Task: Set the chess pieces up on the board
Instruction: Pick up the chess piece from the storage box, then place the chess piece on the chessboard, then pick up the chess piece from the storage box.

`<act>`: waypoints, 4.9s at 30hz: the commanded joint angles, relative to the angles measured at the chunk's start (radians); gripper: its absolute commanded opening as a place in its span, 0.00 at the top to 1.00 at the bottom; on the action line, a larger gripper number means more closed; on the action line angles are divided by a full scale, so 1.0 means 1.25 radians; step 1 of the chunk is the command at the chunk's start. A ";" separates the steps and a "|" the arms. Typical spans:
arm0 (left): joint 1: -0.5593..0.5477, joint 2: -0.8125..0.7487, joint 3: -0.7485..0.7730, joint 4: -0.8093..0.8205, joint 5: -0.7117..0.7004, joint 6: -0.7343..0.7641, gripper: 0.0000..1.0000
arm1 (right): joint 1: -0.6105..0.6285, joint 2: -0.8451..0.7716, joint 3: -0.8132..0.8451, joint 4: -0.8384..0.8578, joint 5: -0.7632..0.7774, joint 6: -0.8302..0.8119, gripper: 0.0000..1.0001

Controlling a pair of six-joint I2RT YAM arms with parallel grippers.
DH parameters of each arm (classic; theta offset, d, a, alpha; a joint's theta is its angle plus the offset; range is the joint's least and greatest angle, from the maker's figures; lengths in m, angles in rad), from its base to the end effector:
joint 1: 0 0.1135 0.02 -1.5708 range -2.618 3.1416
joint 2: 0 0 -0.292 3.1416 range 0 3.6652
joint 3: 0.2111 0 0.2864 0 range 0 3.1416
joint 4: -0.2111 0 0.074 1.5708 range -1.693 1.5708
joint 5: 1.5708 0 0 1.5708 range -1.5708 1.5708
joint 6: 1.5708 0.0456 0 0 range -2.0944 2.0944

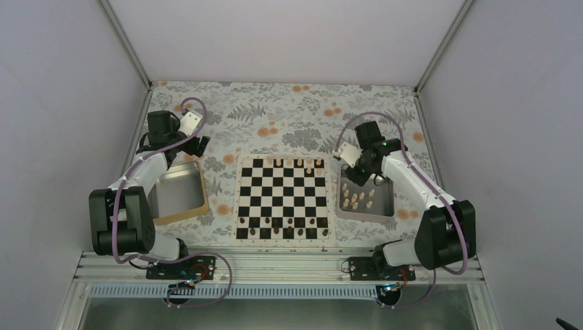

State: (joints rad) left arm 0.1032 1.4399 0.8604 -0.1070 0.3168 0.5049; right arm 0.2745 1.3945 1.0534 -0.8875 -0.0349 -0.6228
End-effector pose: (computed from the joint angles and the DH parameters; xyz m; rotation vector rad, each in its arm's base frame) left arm 0.3395 0.0209 0.2255 0.6049 2.1331 -0.0236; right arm 0.2815 0.0809 0.2512 -1.2214 2.5178 -0.0357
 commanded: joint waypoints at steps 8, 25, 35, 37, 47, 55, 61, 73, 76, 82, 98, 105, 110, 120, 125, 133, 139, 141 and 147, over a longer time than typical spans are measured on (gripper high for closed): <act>0.003 -0.008 0.018 0.007 -0.003 -0.005 0.00 | 0.007 0.003 -0.138 0.052 -0.048 -0.056 0.60; 0.004 0.001 0.016 0.009 -0.014 -0.004 0.00 | -0.031 0.139 -0.105 0.137 -0.097 -0.056 0.61; 0.004 0.011 0.014 0.014 -0.015 0.001 0.00 | -0.041 0.176 -0.068 0.135 -0.110 -0.055 0.75; 0.004 0.012 0.013 0.014 -0.015 0.001 0.00 | -0.042 0.178 -0.066 0.133 -0.112 -0.057 0.79; 0.003 0.015 0.014 0.013 -0.012 0.002 0.00 | -0.049 0.154 -0.063 0.133 -0.081 -0.055 0.91; 0.005 0.005 0.013 0.013 -0.008 0.001 0.00 | -0.052 0.117 -0.001 0.072 -0.051 -0.058 0.92; 0.004 -0.002 0.015 0.011 -0.004 0.000 0.00 | -0.024 0.122 0.083 0.019 -0.028 -0.054 0.92; 0.004 -0.010 0.020 0.006 -0.007 -0.003 0.00 | 0.180 0.253 0.253 -0.010 -0.037 -0.012 0.90; 0.004 -0.012 0.021 0.007 -0.007 -0.004 0.00 | 0.216 0.296 0.272 0.009 -0.046 -0.009 0.90; 0.004 -0.011 0.020 0.007 -0.009 -0.003 0.00 | 0.259 0.371 0.295 0.041 -0.064 -0.009 0.89; 0.005 -0.009 0.014 0.012 -0.001 -0.001 0.00 | 0.285 0.458 0.321 0.089 -0.061 0.008 0.87; 0.005 -0.008 0.012 0.012 0.006 0.000 0.00 | 0.285 0.474 0.324 0.082 -0.058 0.007 0.87; 0.004 -0.005 0.014 0.011 0.010 0.001 0.00 | 0.285 0.477 0.320 0.085 -0.060 0.009 0.87; 0.005 -0.002 0.015 0.008 0.013 0.002 0.00 | 0.285 0.487 0.316 0.082 -0.063 0.007 0.81; 0.005 0.000 0.015 0.007 0.014 0.003 0.00 | 0.284 0.480 0.316 0.082 -0.055 0.014 0.69; 0.005 -0.006 0.016 0.006 0.010 0.001 0.00 | 0.264 0.354 0.326 0.043 0.000 0.022 0.64; 0.005 -0.011 0.016 0.009 -0.002 0.001 0.00 | 0.184 0.209 0.255 -0.012 0.043 0.008 0.58; 0.006 -0.013 0.016 0.010 -0.003 0.001 0.00 | 0.138 0.167 0.211 -0.022 0.051 -0.004 0.58; 0.006 -0.013 0.021 0.004 -0.002 -0.001 0.00 | 0.013 0.081 0.089 -0.038 0.030 -0.040 0.58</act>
State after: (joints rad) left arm 0.1047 1.4490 0.8604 -0.1070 0.3061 0.5049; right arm 0.3508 1.5356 1.2613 -0.8799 0.0029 -0.6312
